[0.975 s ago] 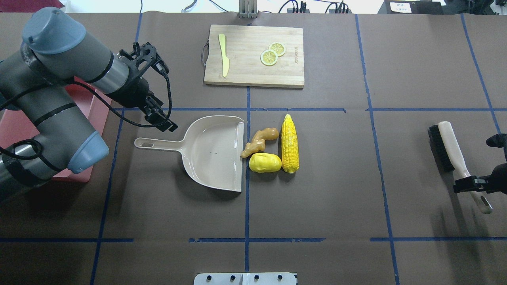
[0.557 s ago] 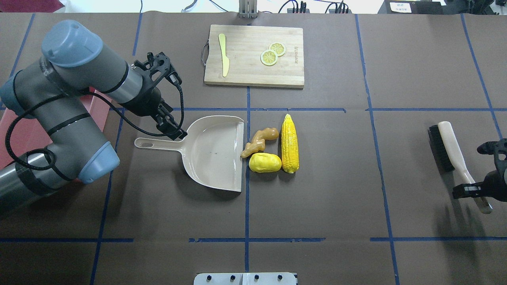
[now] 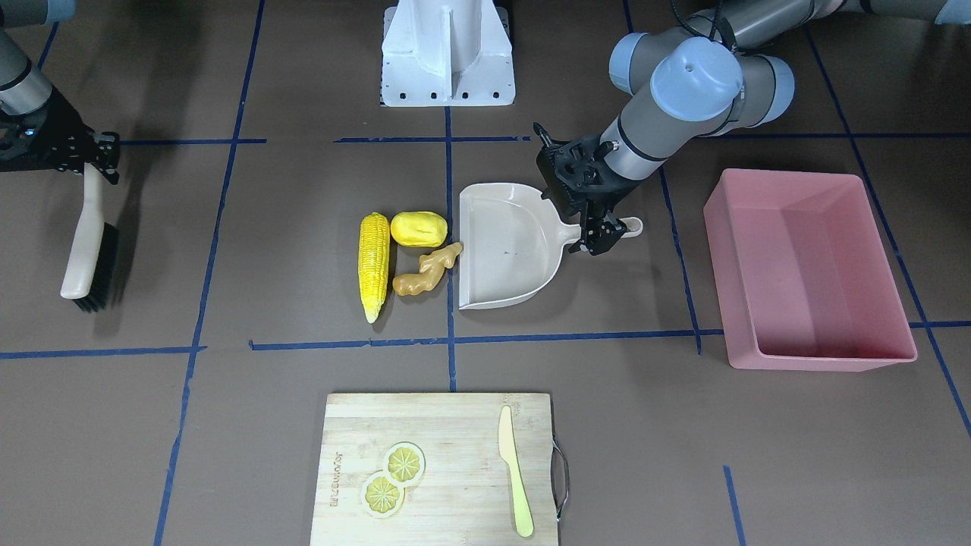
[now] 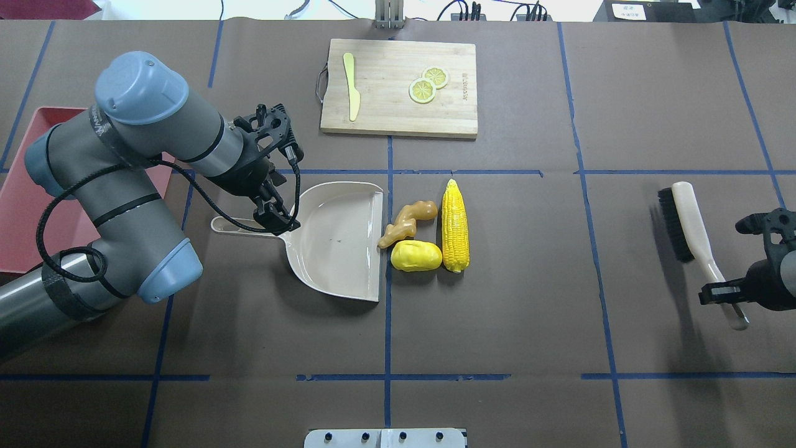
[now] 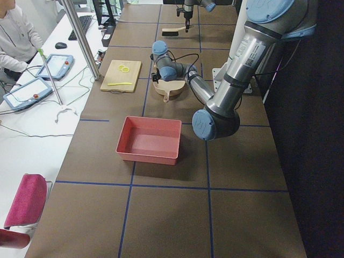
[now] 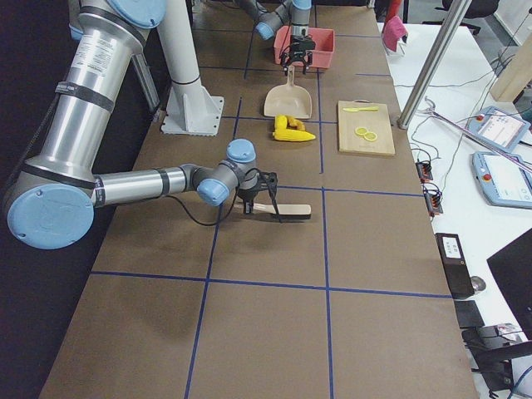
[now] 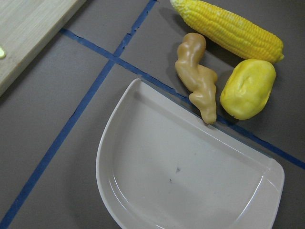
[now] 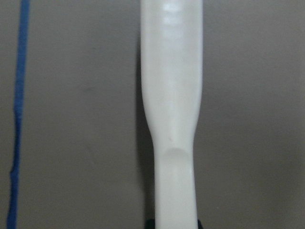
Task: Sweep and dump trash into bin
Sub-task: 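Grasp the dustpan handle with the left gripper while the right gripper lifts the brush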
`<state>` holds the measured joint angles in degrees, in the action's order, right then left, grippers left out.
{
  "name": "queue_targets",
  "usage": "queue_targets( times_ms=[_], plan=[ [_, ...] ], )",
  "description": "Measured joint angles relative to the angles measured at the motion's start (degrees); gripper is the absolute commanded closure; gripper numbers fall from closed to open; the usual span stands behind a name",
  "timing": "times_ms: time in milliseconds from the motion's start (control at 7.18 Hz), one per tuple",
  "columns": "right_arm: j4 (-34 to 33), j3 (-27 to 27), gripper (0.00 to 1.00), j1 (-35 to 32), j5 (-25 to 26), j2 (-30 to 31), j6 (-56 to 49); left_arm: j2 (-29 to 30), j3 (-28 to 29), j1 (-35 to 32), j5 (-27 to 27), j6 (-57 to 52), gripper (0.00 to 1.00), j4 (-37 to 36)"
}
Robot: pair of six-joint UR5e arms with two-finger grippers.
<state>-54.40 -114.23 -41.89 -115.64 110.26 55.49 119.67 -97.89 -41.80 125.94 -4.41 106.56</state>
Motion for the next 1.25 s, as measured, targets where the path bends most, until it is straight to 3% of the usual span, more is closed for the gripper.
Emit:
queue_targets(
  times_ms=[418,835,1253],
  plan=[
    [-0.9,-2.1,1.00,4.5,3.4,-4.1,1.2,-2.8,-0.5,-0.3,-1.9,-14.5,0.01,-4.8],
    [-7.8,-6.7,1.00,9.6,6.6,-8.8,8.1,-4.0,-0.2,1.5,-5.7,-17.8,0.01,-5.2],
    [-9.7,-8.0,1.00,13.7,9.1,-11.6,12.7,-3.8,0.5,5.8,-6.7,-17.5,0.04,-5.3]
  ],
)
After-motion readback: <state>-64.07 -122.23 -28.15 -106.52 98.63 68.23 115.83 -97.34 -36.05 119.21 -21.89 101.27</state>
